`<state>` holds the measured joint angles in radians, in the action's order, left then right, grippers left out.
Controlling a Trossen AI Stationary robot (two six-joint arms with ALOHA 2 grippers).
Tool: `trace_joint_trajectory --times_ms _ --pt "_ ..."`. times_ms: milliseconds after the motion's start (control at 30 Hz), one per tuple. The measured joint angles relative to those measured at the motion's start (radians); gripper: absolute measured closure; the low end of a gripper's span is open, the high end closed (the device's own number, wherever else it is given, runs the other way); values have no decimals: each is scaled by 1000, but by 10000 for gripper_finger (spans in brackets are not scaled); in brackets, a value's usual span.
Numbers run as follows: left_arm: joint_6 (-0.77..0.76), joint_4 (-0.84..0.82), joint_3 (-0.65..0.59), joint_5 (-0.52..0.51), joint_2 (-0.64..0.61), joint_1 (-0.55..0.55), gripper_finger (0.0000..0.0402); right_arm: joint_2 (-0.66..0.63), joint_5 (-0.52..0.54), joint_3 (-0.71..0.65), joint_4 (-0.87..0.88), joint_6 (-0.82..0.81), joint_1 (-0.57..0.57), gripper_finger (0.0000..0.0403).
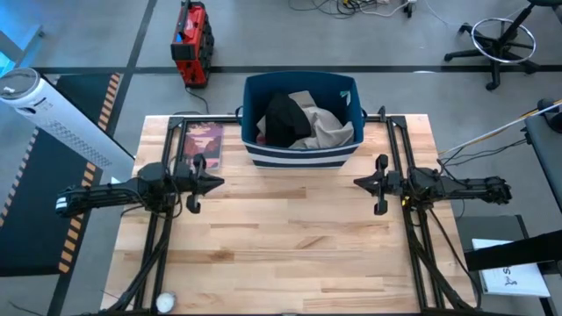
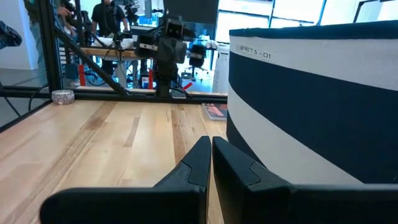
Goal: Sort clothes
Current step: Return to Home Position
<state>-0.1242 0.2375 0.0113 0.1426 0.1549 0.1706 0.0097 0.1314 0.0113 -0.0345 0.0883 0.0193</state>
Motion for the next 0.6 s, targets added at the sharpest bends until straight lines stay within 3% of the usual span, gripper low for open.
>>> trace_joint_trajectory --times_ms 167,600 --pt "36 53 0 50 -14 -2 395 0 0 0 0 0 0 401" --pt "36 47 -1 51 20 -9 393 0 0 0 0 0 0 401"
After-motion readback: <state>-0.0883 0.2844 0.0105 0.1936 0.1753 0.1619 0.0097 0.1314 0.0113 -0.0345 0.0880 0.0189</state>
